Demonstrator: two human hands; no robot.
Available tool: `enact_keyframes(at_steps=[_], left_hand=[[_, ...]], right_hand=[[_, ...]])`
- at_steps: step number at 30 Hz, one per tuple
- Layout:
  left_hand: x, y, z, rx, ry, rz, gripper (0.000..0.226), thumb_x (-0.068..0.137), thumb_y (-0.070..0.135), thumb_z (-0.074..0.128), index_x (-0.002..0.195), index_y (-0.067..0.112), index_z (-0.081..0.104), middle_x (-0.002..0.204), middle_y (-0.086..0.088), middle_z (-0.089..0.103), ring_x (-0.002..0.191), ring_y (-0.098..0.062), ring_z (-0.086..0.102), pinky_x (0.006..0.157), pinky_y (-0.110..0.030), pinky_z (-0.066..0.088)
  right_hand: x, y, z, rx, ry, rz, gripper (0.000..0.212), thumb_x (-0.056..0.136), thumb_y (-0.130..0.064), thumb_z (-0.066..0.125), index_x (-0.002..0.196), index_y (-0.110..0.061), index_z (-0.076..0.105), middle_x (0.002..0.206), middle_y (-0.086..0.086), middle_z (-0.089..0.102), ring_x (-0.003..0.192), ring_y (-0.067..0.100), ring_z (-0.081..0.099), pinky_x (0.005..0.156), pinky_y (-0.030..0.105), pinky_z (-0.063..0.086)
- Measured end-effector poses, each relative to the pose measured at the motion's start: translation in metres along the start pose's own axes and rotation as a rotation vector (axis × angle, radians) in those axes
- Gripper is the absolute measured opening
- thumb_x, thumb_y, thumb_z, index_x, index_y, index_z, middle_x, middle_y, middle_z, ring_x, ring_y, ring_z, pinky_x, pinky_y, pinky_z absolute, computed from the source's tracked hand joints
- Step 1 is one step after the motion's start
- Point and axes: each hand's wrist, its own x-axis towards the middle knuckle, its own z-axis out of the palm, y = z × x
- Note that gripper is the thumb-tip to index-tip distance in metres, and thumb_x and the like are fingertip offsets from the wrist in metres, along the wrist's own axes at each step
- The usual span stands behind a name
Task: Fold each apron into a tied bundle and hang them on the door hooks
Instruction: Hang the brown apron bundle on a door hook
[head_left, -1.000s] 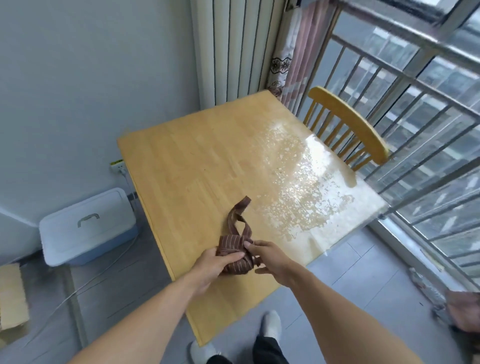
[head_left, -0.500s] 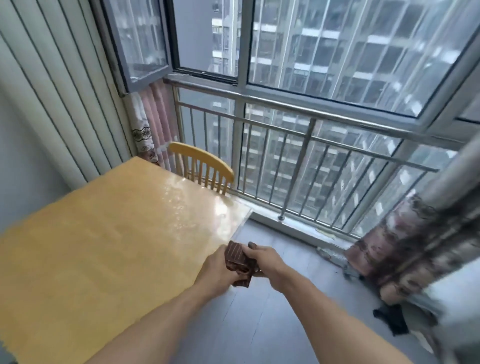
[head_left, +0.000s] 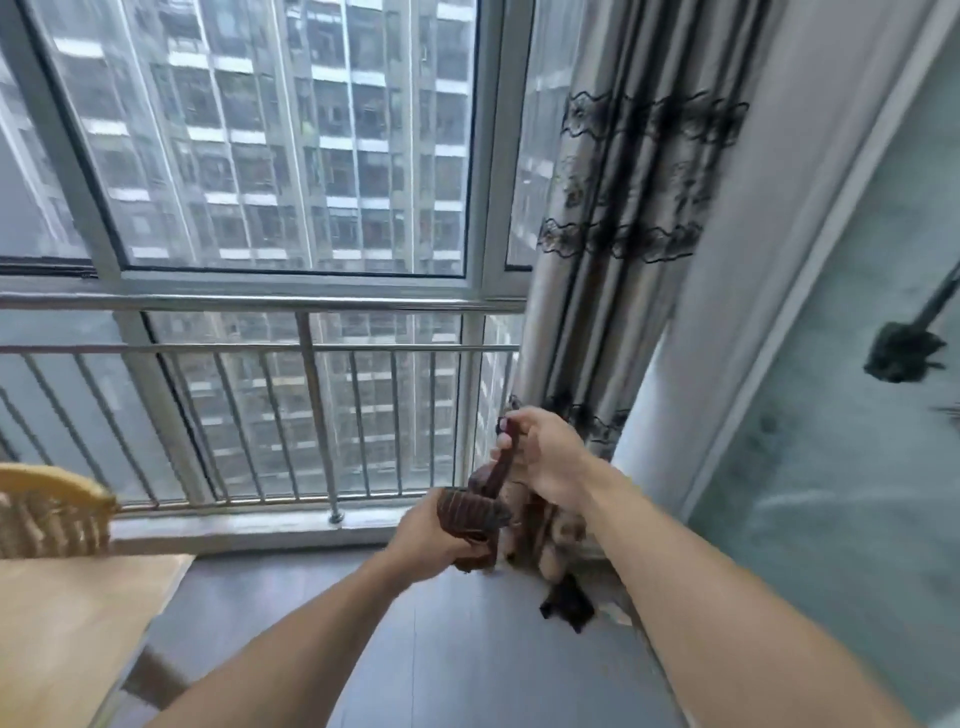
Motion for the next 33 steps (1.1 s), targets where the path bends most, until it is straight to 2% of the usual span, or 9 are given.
enact_keyframes(at_steps=[3,5,12,15,19,23,27,30,33], left_hand=[[0.037,0.036,0.036,0.083,-0.092,0.059,0.066,0.051,0.013,0.096,0.106,0.026,0.061,0.094,0.003,0.075,0.086,-0.009,0.073,0.074,-0.028,0.063],[0.06,0.051,0.056,0.117,-0.2,0.061,0.07,0.049,0.012,0.097,0.107,0.029,0.061,0.097,0.003,0.075,0.092,-0.012,0.073,0.079,-0.031,0.063],[0.132,0.128,0.121,0.135,-0.388,0.149,0.066,0.055,0.009,0.097,0.109,0.022,0.061,0.101,0.003,0.074,0.095,-0.008,0.07,0.09,-0.029,0.058],[0.165,0.181,0.139,0.156,-0.655,0.182,0.076,0.06,0.001,0.093,0.12,0.026,0.054,0.106,0.001,0.072,0.096,-0.007,0.07,0.087,-0.022,0.056],[0.196,0.271,0.158,0.165,-0.904,0.221,0.122,0.054,0.032,0.098,0.154,0.039,0.028,0.152,-0.005,0.046,0.138,-0.024,0.047,0.12,-0.047,0.03],[0.193,0.38,0.195,-0.062,-0.911,0.418,0.048,0.076,0.041,0.085,0.118,0.033,0.064,0.121,0.015,0.068,0.119,-0.008,0.059,0.119,-0.037,0.031],[0.17,0.473,0.241,-0.333,-0.821,0.537,0.031,0.089,0.028,0.074,0.11,0.005,0.073,0.103,-0.009,0.078,0.096,-0.02,0.074,0.103,-0.043,0.052],[0.15,0.522,0.264,-0.429,-0.641,0.617,0.016,0.098,0.014,0.063,0.106,0.002,0.071,0.09,-0.013,0.078,0.078,-0.023,0.075,0.084,-0.043,0.062],[0.141,0.563,0.294,-0.41,-0.477,0.741,0.015,0.102,0.011,0.057,0.106,0.005,0.07,0.093,-0.012,0.076,0.073,-0.022,0.073,0.073,-0.041,0.063]], right_hand=[[-0.01,-0.062,-0.051,0.109,-0.025,-0.095,0.03,0.102,-0.035,0.054,0.078,-0.016,0.062,0.062,0.0,0.047,0.059,0.018,0.048,0.073,0.034,0.044],[-0.011,-0.103,-0.076,0.119,0.028,-0.17,0.028,0.103,-0.034,0.053,0.085,-0.016,0.063,0.06,-0.001,0.047,0.054,0.016,0.047,0.066,0.03,0.042],[-0.019,-0.215,-0.147,-0.314,0.173,-0.233,0.012,0.104,-0.021,0.053,0.099,-0.01,0.057,0.067,0.004,0.054,0.051,0.015,0.049,0.051,0.024,0.049],[-0.016,-0.255,-0.172,-0.424,0.201,-0.254,0.012,0.104,-0.021,0.056,0.095,-0.013,0.058,0.071,0.004,0.057,0.054,0.015,0.051,0.051,0.024,0.049],[-0.03,-0.297,-0.199,-0.504,0.232,-0.263,0.013,0.104,-0.023,0.057,0.099,-0.01,0.059,0.074,0.003,0.059,0.063,0.016,0.053,0.06,0.029,0.051],[-0.058,-0.331,-0.234,-0.604,0.335,-0.317,0.014,0.101,-0.025,0.062,0.101,-0.01,0.061,0.078,0.004,0.061,0.061,0.016,0.057,0.063,0.031,0.053],[-0.098,-0.363,-0.281,-0.709,0.491,-0.356,0.011,0.102,-0.02,0.06,0.103,-0.009,0.061,0.074,0.003,0.058,0.055,0.014,0.051,0.052,0.026,0.047],[-0.127,-0.383,-0.313,-0.811,0.67,-0.339,0.019,0.1,-0.015,0.063,0.111,0.0,0.065,0.073,0.005,0.061,0.054,0.015,0.056,0.054,0.029,0.051],[-0.153,-0.4,-0.347,-0.992,0.959,-0.41,0.008,0.091,-0.002,0.065,0.095,-0.006,0.071,0.072,0.007,0.069,0.051,0.016,0.065,0.053,0.032,0.056]])
